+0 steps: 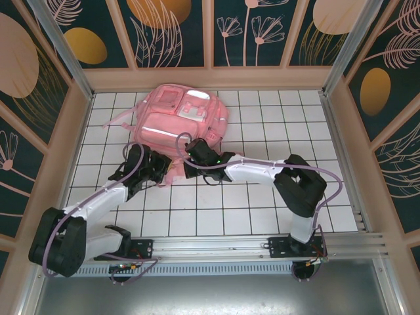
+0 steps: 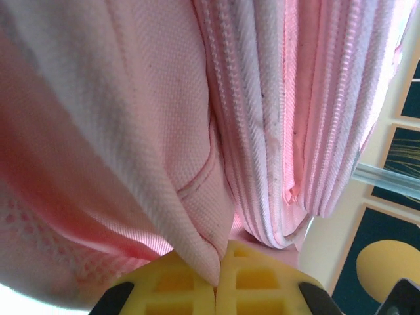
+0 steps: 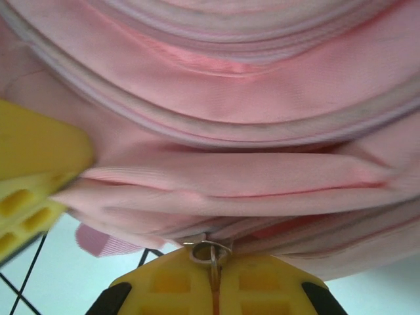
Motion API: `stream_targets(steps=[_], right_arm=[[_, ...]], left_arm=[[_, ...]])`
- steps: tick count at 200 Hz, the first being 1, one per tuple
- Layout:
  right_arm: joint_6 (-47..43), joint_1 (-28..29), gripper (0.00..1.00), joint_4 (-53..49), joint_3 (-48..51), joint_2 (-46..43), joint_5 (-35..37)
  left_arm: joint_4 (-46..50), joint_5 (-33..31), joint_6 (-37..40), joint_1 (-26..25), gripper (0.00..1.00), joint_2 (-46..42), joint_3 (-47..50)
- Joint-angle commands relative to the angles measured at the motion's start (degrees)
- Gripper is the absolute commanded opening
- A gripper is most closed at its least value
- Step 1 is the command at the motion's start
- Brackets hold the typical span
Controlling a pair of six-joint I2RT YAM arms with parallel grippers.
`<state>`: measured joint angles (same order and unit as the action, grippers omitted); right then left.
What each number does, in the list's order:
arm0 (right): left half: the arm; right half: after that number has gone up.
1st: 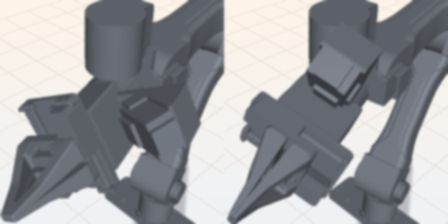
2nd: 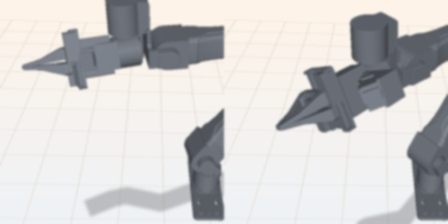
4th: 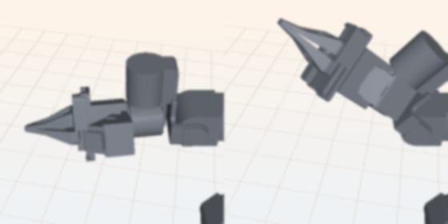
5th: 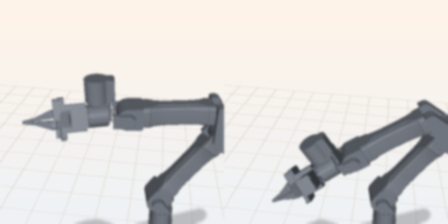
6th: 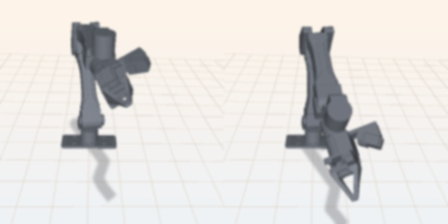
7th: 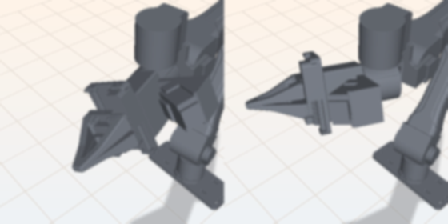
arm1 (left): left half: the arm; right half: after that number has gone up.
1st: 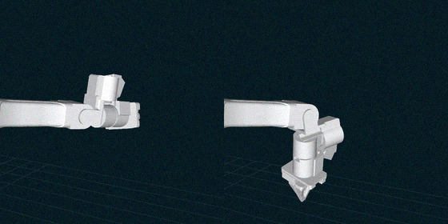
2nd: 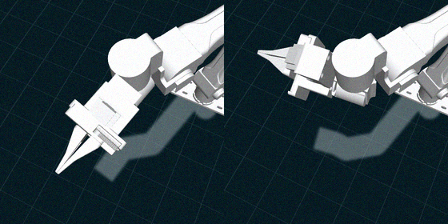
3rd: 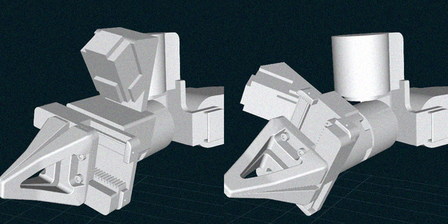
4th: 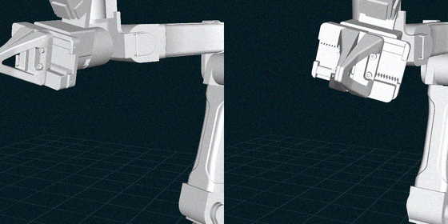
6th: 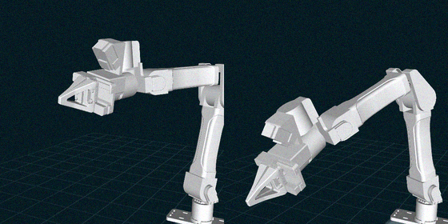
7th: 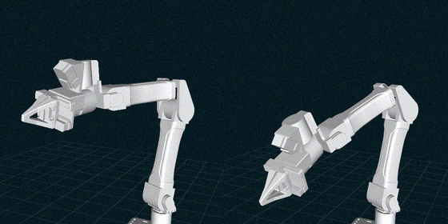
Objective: Pack the student bag
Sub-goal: Zip the student bag at the top-center of the table.
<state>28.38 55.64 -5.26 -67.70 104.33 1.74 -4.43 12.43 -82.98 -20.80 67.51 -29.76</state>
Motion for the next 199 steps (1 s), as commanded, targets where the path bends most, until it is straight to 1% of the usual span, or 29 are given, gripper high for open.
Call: stream_targets(steps=[1, 42, 63, 77, 90, 95, 120, 155, 172, 199], right_arm=[[0.0, -4.3, 0.00, 0.7, 3.8, -4.8, 5.0], [-3.5, -14.7, 0.00, 1.9, 9.0, -5.9, 6.9], [-5.5, -20.3, 0.00, 1.8, 8.1, -3.7, 7.3], [-6.4, -23.6, 0.00, 1.7, 6.4, -2.3, 6.5], [-7.4, -24.0, 0.00, 1.9, 4.9, -1.1, 5.8], [-7.7, -25.8, 0.00, 2.0, 4.3, -0.5, 5.7], [-7.5, -27.7, 0.00, 0.4, 1.8, 2.5, 5.9], [-7.5, -28.5, 0.00, 0.8, 1.8, 1.6, 5.0], [-7.8, -29.3, 0.00, 0.1, 1.1, 1.5, 4.9], [-7.8, -31.4, 0.00, -1.2, 0.9, 1.1, 5.0]], left_arm=[[8.0, -6.7, 2.9, 1.5, 0.00, -4.2, -3.3], [14.3, -6.1, 6.6, 5.7, 0.00, -8.8, -5.3], [16.0, -4.9, 7.8, 7.8, 0.00, -10.2, -5.9], [16.0, -3.9, 8.5, 8.2, 0.00, -10.5, -6.3], [15.8, -2.8, 8.8, 8.3, 0.00, -10.6, -6.7], [15.9, -2.6, 9.0, 8.3, 0.00, -10.5, -6.8], [16.0, -1.9, 9.1, 8.2, 0.00, -11.4, -7.2], [12.6, 2.6, 6.9, 7.9, 0.00, -11.9, -5.9], [10.7, 3.6, 5.6, 6.1, 0.00, -11.8, -6.2], [4.9, 4.0, 0.8, 0.4, 0.00, -9.8, -6.2]])
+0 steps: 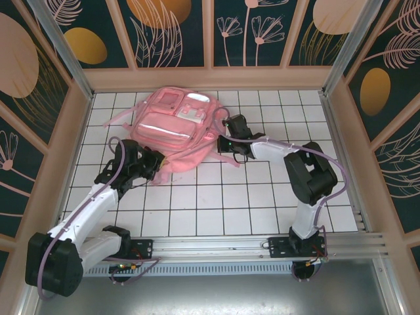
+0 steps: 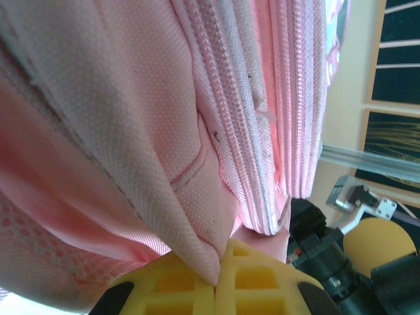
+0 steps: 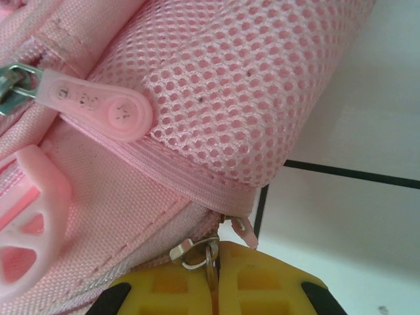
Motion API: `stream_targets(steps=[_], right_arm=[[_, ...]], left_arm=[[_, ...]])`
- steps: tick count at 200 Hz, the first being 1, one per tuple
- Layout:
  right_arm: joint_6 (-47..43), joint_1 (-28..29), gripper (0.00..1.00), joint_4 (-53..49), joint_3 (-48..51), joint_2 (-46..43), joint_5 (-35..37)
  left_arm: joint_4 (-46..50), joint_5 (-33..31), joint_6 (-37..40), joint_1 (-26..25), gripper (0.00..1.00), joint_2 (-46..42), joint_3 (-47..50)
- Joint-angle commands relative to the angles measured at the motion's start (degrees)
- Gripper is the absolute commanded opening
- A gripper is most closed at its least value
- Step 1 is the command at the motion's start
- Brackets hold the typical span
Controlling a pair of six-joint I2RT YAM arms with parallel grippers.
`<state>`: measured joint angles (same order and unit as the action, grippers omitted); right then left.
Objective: Pack the student bag
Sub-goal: Zip the student bag at the top-center of the table, then move the book to the center of the table, then reset both arms
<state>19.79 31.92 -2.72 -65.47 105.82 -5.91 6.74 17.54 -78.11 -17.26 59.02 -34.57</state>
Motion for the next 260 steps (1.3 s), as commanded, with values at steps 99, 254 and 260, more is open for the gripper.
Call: stream_targets(steps=[99, 254, 260], right_arm=[[-0.3, -11.9, 0.07, -6.7, 0.7, -5.3, 11.9], [-5.7, -12.2, 0.99, 1.7, 23.2, -46.1, 19.0], [-7.7, -12.2, 0.99, 4.0, 25.5, -47.1, 17.7]], left_arm=[[-14.6, -4.9, -6.2, -26.5, 0.17, 21.4, -15.9], [11.6, -60.7, 47.1, -11.9, 0.98, 2.6, -19.1], [9.1, -61.2, 49.3, -10.6, 0.98, 1.7, -17.2]])
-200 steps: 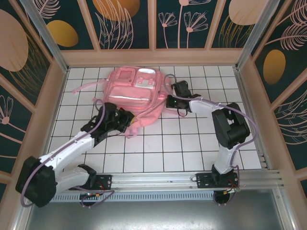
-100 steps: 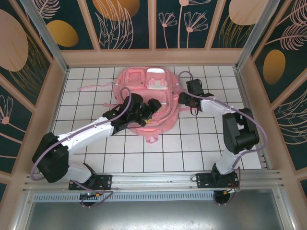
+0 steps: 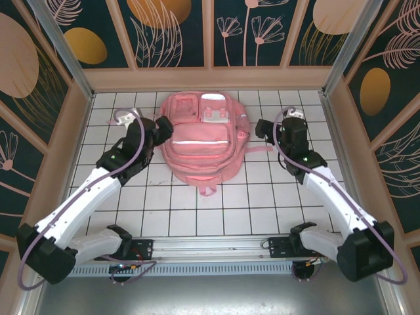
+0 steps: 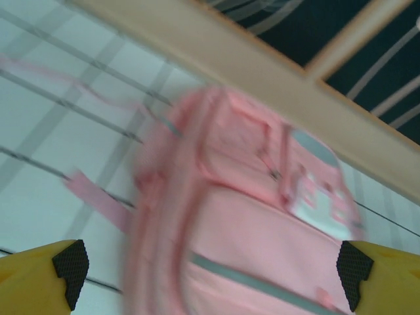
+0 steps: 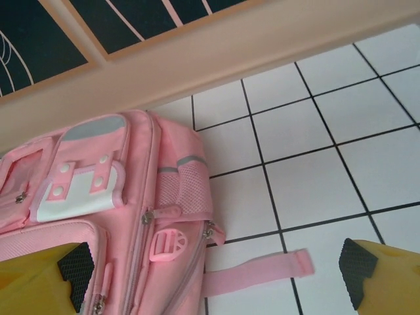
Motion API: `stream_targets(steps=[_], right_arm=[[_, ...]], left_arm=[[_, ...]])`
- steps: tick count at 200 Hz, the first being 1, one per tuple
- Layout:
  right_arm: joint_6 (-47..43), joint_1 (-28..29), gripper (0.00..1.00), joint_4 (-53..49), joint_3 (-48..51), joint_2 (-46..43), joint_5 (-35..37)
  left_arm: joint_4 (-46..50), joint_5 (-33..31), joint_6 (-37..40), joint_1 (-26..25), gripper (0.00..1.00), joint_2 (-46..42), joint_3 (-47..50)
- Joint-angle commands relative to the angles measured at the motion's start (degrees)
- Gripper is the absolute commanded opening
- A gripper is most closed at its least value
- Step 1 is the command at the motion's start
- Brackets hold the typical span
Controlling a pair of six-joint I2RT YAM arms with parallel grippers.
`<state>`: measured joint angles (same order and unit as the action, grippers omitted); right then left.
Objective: Pack the student bag
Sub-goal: Reset both arms
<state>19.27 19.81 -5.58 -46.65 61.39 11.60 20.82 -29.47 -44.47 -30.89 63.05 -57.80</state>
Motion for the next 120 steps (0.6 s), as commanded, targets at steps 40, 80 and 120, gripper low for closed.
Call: stream_targets(steps=[40, 80, 120], right_arm=[[-12.9, -0.4, 0.99, 23.8, 22.4, -10.1, 7.2], [-15.8, -5.6, 0.99, 36.6, 29.0, -4.7, 13.7], [-17.4, -12.4, 0.99, 53.3, 30.8, 8.5, 10.4]], left_arm=[[-26.2, -11.4, 20.0, 14.0, 0.99, -7.0, 24.0], [-45.3, -12.3, 28.8, 18.9, 0.99, 3.5, 33.1], [-68.6, -13.1, 37.8, 22.1, 0.99, 18.3, 36.1]])
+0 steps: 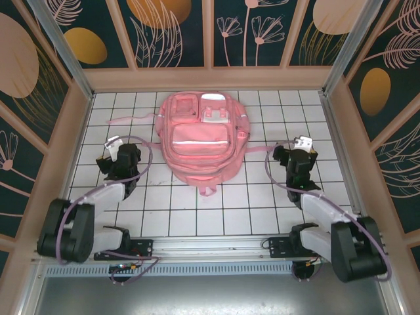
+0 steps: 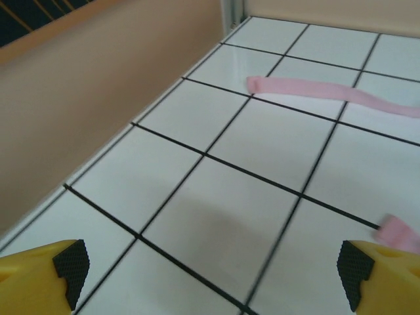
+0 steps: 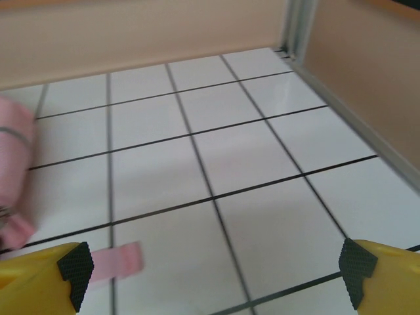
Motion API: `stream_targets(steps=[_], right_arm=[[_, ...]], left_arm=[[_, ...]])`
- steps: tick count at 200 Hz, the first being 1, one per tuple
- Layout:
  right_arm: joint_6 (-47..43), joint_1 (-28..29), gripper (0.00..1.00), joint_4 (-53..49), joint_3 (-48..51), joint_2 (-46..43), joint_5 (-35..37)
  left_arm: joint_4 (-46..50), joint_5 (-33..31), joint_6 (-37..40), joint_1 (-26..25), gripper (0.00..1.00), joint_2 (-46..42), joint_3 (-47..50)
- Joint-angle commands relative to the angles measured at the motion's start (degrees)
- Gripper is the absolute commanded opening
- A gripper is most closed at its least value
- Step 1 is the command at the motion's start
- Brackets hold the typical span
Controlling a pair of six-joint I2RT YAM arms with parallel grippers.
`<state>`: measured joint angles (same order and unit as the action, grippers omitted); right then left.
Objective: Pack the student bag
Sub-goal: Reset both arms
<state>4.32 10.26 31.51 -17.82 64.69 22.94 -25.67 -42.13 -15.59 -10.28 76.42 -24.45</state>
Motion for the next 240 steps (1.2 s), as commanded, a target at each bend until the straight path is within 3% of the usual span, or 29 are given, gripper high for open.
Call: stream_targets(steps=[1, 26, 54, 83, 94, 240], right_arm=[[-2.5, -3.0, 0.99, 16.8, 2.0, 5.5, -1.2], [-3.0, -6.1, 0.99, 26.5, 3.2, 12.6, -6.1], [-3.0, -8.6, 0.99, 31.2, 3.1, 16.3, -12.3], [-4.1, -9.9, 0.99, 44.9, 6.1, 24.4, -17.5], [-3.3, -10.5, 0.99, 40.2, 5.0, 23.2, -18.6], [-3.0, -11.4, 0.99, 40.6, 4.7, 23.5, -20.0]], left_arm=[[-22.4, -0.1, 9.3, 1.6, 0.98, 5.1, 2.6], [-35.4, 12.5, 8.7, 5.2, 0.99, 6.2, 6.0], [-39.2, 20.2, 9.1, 7.0, 0.99, 8.5, 7.2], [-46.8, 30.1, 10.8, 8.7, 0.99, 10.6, 10.7], [-46.7, 30.9, 10.7, 9.1, 0.99, 10.5, 10.7], [-47.8, 31.2, 11.0, 9.1, 0.99, 10.6, 11.3]])
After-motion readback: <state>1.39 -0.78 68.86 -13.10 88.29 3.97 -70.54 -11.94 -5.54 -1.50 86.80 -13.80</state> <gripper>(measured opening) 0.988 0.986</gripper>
